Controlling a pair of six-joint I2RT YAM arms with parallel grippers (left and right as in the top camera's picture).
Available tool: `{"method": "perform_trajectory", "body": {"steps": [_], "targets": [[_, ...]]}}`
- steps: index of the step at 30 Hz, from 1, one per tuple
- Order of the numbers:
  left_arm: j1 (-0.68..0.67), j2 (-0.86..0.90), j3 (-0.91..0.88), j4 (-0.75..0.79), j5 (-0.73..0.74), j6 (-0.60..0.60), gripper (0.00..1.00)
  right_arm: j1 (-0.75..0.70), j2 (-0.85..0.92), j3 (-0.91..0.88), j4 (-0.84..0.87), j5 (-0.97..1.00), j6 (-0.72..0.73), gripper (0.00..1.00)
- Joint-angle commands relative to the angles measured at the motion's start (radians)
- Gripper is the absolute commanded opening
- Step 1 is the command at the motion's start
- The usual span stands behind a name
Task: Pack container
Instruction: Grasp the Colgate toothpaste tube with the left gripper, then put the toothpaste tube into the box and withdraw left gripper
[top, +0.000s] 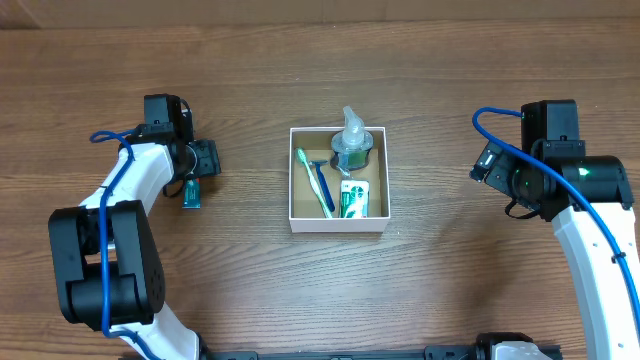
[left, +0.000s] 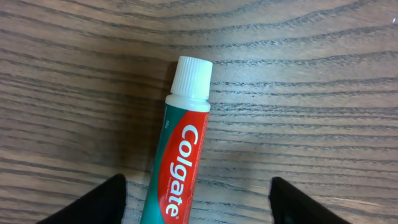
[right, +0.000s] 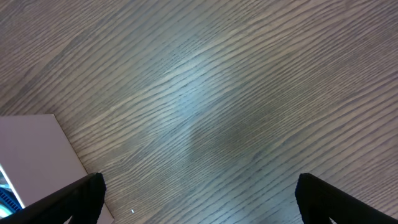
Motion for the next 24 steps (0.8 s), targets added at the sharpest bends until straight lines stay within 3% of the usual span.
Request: {"method": "perform_trajectory", "body": {"steps": [1,9,11,14,24], "targets": [[0.002,0.028,-0.006,0.005,-0.003,0.007,0.75,-0.004,-0.008,0.021,0.005,0.010,-0.003,1.00],[0.003,0.079,-0.006,0.013,-0.003,0.008,0.77,-0.004,-0.008,0.021,0.005,0.010,-0.003,1.00],[0.003,0.093,-0.006,0.014,-0.003,0.007,0.66,-0.004,-0.008,0.021,0.005,0.010,-0.003,1.00],[0.003,0.093,0.000,0.012,-0.003,0.007,0.34,-0.004,-0.008,0.021,0.005,0.010,-0.003,1.00],[-0.004,0.093,0.214,-0.223,0.002,-0.022,0.20,-0.004,-0.008,0.021,0.005,0.010,-0.003,1.00]]}}
